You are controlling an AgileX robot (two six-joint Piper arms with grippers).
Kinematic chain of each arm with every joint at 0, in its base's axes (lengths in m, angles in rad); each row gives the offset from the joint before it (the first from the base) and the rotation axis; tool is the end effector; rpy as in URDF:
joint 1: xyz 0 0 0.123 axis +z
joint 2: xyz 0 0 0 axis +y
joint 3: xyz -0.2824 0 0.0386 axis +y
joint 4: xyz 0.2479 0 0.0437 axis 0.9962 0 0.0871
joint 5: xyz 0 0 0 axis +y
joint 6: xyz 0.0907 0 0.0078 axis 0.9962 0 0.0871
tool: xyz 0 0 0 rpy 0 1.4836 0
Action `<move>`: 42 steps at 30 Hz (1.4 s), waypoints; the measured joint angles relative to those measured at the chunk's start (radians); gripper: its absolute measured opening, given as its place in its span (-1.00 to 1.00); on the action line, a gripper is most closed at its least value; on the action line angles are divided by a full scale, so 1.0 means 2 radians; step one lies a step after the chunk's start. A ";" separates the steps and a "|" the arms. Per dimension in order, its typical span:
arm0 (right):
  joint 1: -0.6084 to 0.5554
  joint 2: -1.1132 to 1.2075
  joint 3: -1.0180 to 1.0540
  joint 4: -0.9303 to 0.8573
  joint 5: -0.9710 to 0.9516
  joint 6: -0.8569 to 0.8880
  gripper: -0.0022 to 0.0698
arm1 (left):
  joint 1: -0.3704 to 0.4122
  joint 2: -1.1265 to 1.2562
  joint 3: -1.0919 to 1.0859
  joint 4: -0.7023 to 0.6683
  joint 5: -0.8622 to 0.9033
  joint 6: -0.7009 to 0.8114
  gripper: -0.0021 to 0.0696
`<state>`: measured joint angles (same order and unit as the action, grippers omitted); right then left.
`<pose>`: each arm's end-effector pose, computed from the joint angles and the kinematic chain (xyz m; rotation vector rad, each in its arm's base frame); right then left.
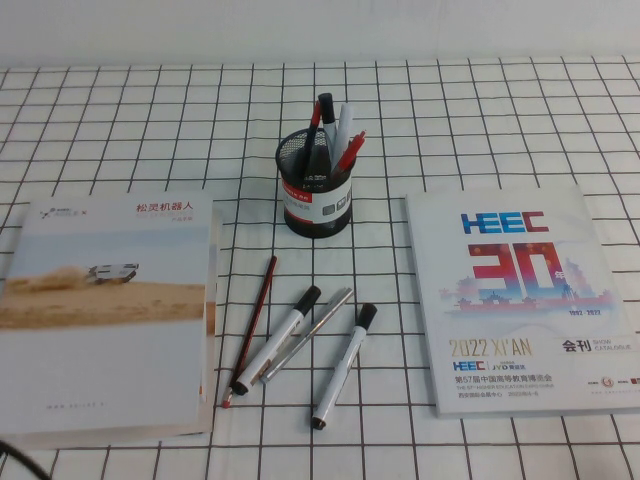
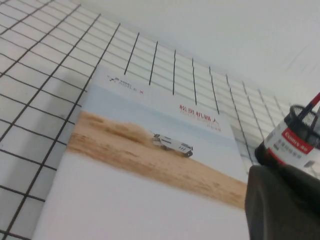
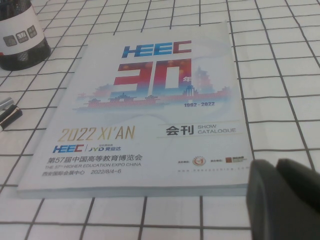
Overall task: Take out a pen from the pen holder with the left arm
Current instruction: 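Take a marker out of the pen holder and lay it on the table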
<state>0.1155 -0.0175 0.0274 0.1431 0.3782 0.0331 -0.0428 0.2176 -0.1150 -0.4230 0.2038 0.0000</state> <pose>0.0513 0.0108 0.1711 0.0110 1.8749 0.2435 0.0721 -0.0107 0.2215 -0.2714 1.7689 -0.4039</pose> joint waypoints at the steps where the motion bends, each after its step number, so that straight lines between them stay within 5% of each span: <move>1: 0.000 0.000 0.000 0.000 0.000 0.000 -0.98 | 0.000 0.020 -0.014 0.000 0.010 0.012 -0.94; 14: 0.000 0.000 0.000 0.000 0.000 0.000 -0.98 | -0.009 0.289 -0.204 -0.023 0.009 0.154 -0.94; 28: 0.000 0.000 0.000 0.000 0.000 0.000 -0.98 | -0.221 0.502 -0.265 -0.035 -0.162 0.230 -0.94; 34: 0.000 0.000 0.000 0.000 0.000 0.000 -0.98 | -0.252 0.566 -0.266 -0.014 -0.252 0.208 -0.94; 42: 0.000 0.000 0.000 0.000 0.000 0.000 -0.98 | -0.252 0.632 -0.266 0.140 -0.361 0.037 -0.94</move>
<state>0.1155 -0.0175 0.0274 0.1431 0.3782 0.0331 -0.5467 1.4825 -0.6472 -0.1434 -0.5188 0.0747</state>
